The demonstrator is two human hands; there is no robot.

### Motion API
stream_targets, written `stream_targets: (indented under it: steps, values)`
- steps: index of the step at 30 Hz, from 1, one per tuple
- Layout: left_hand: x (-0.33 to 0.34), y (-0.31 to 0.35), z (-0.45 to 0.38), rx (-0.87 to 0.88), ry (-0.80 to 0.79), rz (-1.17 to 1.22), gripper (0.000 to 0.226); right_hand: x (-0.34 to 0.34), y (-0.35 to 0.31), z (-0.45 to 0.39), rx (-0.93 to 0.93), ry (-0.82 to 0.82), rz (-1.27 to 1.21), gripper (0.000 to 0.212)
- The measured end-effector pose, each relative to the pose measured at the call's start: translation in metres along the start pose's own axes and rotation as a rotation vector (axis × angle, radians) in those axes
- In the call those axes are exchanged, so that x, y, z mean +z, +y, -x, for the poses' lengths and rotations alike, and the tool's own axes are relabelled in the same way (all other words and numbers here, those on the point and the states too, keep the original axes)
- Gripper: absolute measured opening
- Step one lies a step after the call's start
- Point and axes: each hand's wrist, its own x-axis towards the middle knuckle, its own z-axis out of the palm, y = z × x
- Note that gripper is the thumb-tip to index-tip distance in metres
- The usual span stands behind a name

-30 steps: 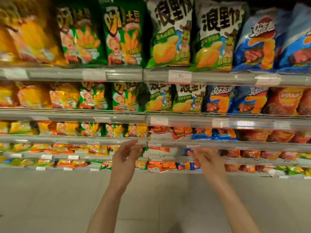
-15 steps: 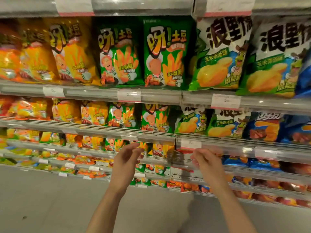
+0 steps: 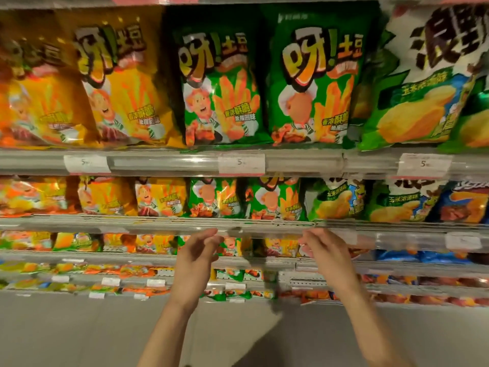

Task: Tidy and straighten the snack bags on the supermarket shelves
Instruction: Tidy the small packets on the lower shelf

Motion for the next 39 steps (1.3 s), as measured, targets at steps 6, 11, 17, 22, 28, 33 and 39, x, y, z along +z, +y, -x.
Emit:
stream_targets:
  steps: [6,11,17,22,28,33,39]
  values:
    - [-0.064,-0.006,-0.053,-0.005,-0.178,-0.075,0.017,0.075,-0.012,0.025,0.052,0.155,-0.04,0.016]
    - [-0.102,-0.014,-0.072,0.012,-0.223,-0.088,0.015,0.125,-0.01,0.044,0.117,0.19,-0.14,0.012]
    - [-0.124,-0.053,-0.061,-0.022,-0.191,-0.114,0.016,0.162,0.013,0.059,0.159,0.156,-0.096,0.011]
    - [-0.122,-0.117,-0.063,0.013,-0.154,-0.128,0.011,0.177,0.069,0.045,0.108,0.137,-0.13,0.01]
    - [-0.116,-0.209,-0.1,0.19,-0.098,-0.091,0.011,0.205,0.148,0.001,-0.099,0.146,-0.169,0.015]
    - [-0.119,-0.261,-0.15,0.4,-0.056,-0.136,0.011,0.239,0.189,-0.047,-0.365,0.149,-0.048,0.023]
    - [-0.128,-0.294,-0.185,0.604,-0.01,-0.202,0.013,0.285,0.214,-0.082,-0.479,0.112,-0.099,0.005]
